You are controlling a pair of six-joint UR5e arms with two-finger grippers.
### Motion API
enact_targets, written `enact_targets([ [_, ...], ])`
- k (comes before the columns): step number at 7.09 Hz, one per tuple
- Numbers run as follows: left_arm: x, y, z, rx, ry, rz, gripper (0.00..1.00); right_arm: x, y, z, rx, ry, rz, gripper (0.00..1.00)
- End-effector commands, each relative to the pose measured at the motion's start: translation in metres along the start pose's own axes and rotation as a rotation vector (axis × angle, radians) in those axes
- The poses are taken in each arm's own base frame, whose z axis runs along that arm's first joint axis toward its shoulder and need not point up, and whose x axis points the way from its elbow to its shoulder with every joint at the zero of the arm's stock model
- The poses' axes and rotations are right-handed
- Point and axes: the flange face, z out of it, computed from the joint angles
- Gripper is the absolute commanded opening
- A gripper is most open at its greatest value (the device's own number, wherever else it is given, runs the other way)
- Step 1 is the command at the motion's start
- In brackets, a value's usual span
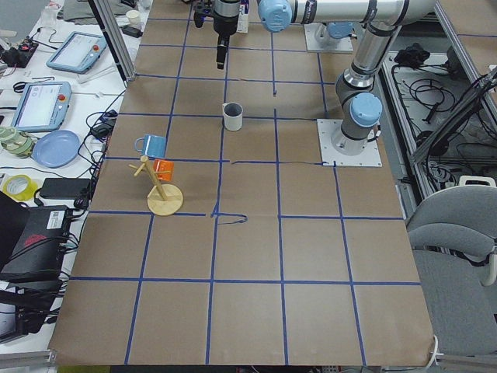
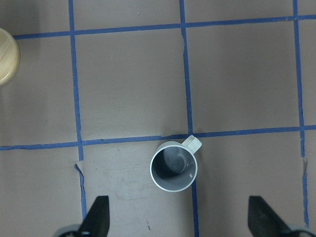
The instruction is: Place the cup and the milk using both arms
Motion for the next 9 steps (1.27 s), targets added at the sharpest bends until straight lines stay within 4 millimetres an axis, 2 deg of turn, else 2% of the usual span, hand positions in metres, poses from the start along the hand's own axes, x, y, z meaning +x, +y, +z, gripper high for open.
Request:
enact_targets([
  [1, -0.036, 0.005, 0.045, -0.085, 0.013, -0.008, 1.00, 0.000, 0.000, 0.000, 0.000, 0.000, 0.000, 1.00],
  [2, -0.064, 0.016, 0.087, -0.098, 0.021, -0.060, 1.00, 0.000, 0.000, 0.000, 0.000, 0.000, 0.000, 1.00],
  [4, -0.069, 0.031, 0.177, -0.065, 0.013, -0.072, 1.00, 0.000, 0.000, 0.001, -0.002, 0.000, 0.000, 1.00],
  [5, -0.066, 0.041, 0.209, -0.082, 0.017, -0.086, 1.00, 0.000, 0.000, 0.001, -0.002, 0.000, 0.000, 1.00],
  [6, -0.056, 0.045, 0.224, -0.109, 0.025, -0.081, 1.00, 0.000, 0.000, 0.001, -0.003, 0.000, 0.000, 1.00],
  [8, -0.047, 0.040, 0.246, -0.110, 0.027, -0.085, 1.00, 0.000, 0.000, 0.001, -0.003, 0.000, -0.002, 1.00],
  [9, -0.035, 0.041, 0.251, -0.121, 0.031, -0.066, 1.00, 0.000, 0.000, 0.001, -0.003, 0.000, -0.002, 1.00],
])
